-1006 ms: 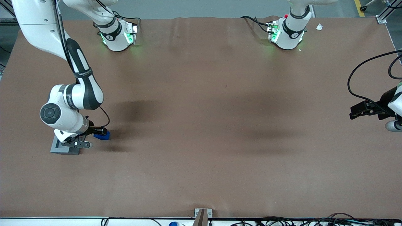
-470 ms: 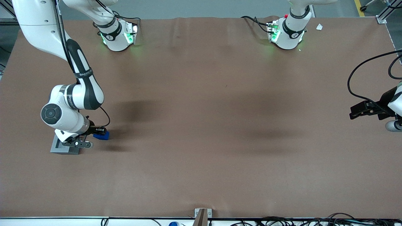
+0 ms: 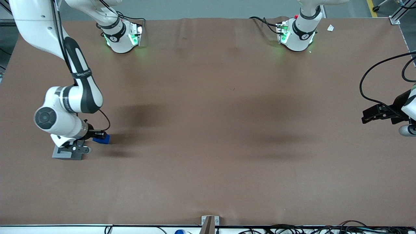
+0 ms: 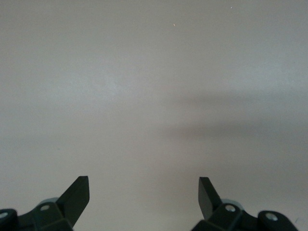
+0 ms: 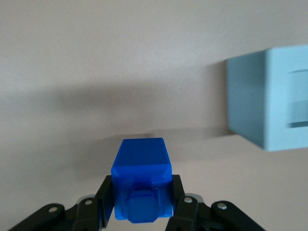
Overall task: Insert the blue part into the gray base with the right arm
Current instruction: 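Lift the blue block and carry it over the gray base opening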
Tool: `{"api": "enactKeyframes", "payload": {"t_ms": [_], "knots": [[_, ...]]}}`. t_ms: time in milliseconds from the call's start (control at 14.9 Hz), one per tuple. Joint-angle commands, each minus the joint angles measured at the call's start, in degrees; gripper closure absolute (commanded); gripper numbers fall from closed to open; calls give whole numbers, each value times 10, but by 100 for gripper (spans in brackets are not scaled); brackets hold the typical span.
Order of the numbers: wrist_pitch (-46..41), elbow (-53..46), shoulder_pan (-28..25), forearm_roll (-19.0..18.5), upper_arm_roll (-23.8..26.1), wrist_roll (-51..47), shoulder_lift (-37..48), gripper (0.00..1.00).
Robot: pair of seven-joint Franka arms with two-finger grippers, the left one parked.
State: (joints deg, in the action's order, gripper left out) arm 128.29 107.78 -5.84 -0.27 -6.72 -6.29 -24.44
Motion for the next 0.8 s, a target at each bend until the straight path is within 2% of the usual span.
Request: {"api": "enactKeyframes", "payload": {"t_ms": [0, 268, 738], "knots": [[-33, -6, 19, -8, 6, 6, 36, 100], [-73, -56, 54, -8, 6, 58, 33, 99], [-72, -132, 102, -9, 6, 138, -6, 100]]}}
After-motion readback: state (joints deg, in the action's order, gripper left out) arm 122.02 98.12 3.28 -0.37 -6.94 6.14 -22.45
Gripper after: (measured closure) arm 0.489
